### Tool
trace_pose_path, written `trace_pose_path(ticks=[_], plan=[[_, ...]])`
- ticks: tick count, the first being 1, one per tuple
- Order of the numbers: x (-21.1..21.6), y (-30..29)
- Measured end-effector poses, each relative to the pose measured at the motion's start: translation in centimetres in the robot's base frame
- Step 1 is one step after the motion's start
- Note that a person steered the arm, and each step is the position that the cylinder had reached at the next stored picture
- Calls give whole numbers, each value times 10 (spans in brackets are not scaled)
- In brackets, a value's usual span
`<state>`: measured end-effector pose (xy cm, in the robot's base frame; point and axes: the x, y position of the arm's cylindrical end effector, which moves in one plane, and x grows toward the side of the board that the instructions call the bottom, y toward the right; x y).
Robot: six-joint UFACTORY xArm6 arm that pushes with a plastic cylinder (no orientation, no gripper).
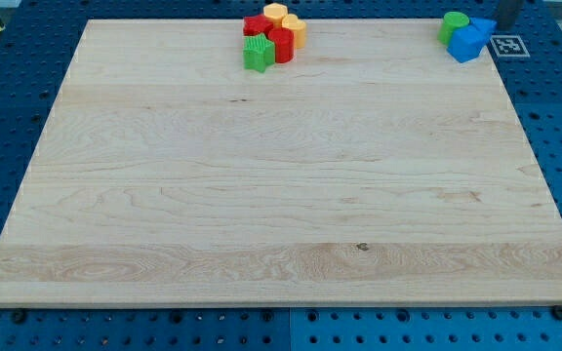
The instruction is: Move the blue triangle towards the center right
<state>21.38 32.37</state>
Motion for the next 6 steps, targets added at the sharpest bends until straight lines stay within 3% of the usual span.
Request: trace_pose_path(ticks=[2,6], plan=[[15,-32],[101,-34]])
